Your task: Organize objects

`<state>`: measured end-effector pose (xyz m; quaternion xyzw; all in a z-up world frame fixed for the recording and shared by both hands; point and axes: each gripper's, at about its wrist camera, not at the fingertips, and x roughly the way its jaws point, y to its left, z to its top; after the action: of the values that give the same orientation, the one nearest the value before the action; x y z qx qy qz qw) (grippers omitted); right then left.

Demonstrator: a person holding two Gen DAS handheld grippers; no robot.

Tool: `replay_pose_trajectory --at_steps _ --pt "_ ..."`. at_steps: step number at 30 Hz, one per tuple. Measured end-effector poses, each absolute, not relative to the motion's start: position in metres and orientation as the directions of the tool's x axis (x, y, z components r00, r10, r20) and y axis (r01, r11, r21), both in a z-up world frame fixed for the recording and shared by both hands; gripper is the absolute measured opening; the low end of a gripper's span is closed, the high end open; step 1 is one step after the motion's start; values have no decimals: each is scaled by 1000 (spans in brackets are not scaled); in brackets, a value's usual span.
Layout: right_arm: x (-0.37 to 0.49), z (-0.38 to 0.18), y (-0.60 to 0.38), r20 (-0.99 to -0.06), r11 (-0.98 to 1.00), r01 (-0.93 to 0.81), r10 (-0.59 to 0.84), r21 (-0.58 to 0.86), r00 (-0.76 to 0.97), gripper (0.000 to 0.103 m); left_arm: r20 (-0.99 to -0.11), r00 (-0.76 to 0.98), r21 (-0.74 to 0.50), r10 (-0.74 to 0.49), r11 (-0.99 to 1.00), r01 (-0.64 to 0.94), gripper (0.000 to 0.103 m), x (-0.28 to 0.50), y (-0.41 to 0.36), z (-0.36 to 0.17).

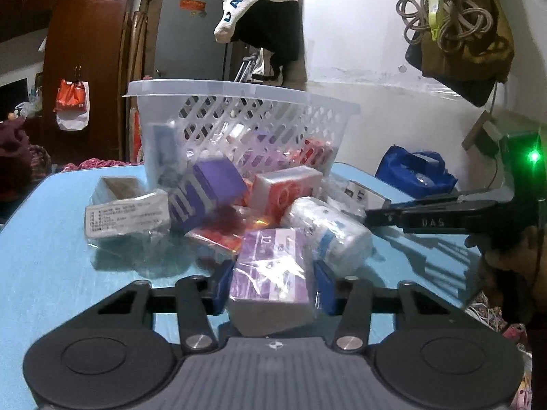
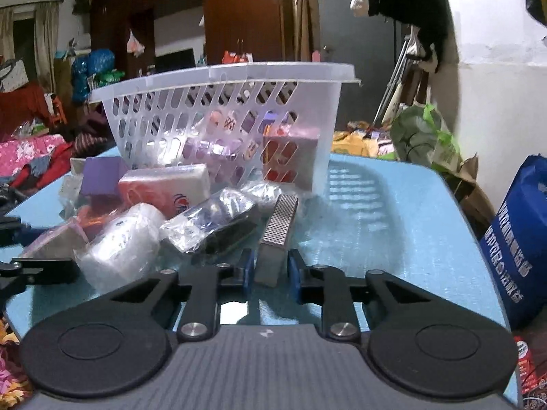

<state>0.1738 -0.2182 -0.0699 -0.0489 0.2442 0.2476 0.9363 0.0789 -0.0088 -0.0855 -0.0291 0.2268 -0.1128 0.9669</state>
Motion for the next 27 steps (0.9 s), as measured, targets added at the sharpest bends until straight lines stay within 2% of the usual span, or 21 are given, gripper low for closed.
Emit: replay_pose_trajectory --at_steps 5,10,27 --pt "163 -73 -217 -434 892 -452 407 0 804 23 -392 897 -58 -203 979 195 52 61 -12 -90" --pt "160 -71 -221 -392 905 -425 398 19 830 18 -376 902 -68 -212 977 201 52 57 -7 -91" --pt "133 -57 -236 -285 904 -421 425 78 859 17 -327 917 -98 -230 973 209 52 52 3 -90"
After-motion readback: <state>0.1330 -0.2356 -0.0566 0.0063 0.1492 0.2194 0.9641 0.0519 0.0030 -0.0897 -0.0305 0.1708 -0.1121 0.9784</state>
